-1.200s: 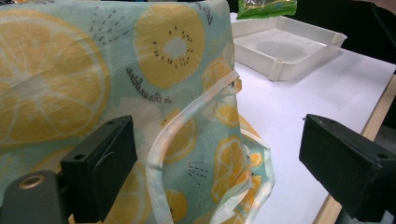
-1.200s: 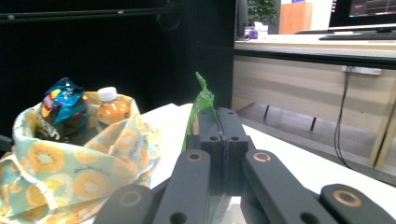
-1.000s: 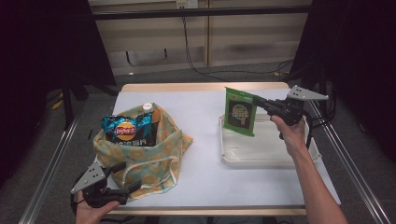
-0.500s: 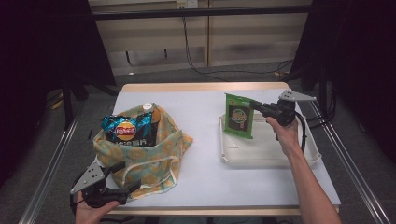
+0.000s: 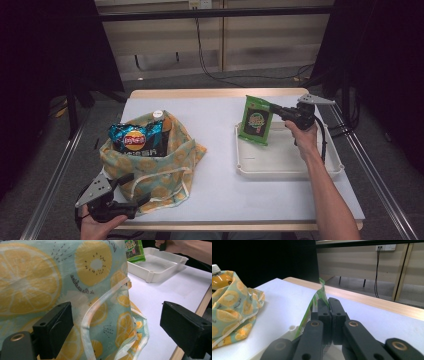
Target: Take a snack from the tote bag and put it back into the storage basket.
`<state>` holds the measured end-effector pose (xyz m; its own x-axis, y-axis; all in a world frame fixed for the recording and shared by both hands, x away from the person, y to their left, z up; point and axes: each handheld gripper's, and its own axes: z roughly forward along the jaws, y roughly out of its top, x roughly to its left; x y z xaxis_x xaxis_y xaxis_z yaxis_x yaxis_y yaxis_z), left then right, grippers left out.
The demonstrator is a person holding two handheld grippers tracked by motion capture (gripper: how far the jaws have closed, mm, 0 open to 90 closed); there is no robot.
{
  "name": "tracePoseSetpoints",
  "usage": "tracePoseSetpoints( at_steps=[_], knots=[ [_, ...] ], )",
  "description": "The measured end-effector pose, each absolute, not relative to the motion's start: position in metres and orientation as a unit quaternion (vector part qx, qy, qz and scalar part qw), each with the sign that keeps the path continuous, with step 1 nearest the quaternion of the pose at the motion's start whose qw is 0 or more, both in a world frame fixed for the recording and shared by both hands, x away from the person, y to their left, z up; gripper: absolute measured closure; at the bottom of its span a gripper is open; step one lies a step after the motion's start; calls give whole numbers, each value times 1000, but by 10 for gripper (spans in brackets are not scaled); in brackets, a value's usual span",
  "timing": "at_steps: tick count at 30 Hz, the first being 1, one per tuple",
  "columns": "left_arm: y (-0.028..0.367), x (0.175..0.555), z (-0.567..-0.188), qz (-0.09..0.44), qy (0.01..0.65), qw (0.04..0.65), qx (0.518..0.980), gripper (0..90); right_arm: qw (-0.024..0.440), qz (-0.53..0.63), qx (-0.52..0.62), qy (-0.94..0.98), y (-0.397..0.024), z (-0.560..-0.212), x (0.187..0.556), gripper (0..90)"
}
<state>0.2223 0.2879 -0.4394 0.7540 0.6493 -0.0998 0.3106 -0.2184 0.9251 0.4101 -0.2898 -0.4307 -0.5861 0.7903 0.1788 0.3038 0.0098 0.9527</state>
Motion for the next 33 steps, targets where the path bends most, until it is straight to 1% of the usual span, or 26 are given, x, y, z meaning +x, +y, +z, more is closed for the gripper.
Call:
tracePoseSetpoints(
  at_steps=[3, 7, 10, 15, 19, 24, 28, 32, 33],
  knots=[
    [288, 222, -439, 160, 315, 536, 767, 110, 215, 570, 404, 682, -288, -430, 416, 872],
    [288, 221, -439, 158, 311, 539, 767, 110, 221, 552, 421, 685, -289, -437, 424, 819],
    [288, 221, -439, 156, 314, 539, 766, 109, 223, 546, 430, 684, -290, -441, 427, 806],
    [288, 221, -439, 157, 314, 538, 766, 110, 227, 525, 443, 691, -287, -445, 434, 719],
    [288, 221, -439, 157, 315, 536, 767, 110, 223, 522, 448, 691, -284, -448, 438, 711],
    [288, 221, -439, 156, 316, 536, 767, 110, 227, 511, 456, 692, -283, -453, 441, 587],
    [288, 221, -439, 158, 315, 536, 767, 110, 236, 502, 468, 688, -283, -452, 441, 434],
    [288, 221, -439, 160, 317, 534, 767, 110, 237, 497, 473, 688, -286, -449, 437, 342],
    [288, 221, -439, 159, 318, 536, 766, 110, 238, 497, 474, 687, -286, -448, 436, 336]
  ],
)
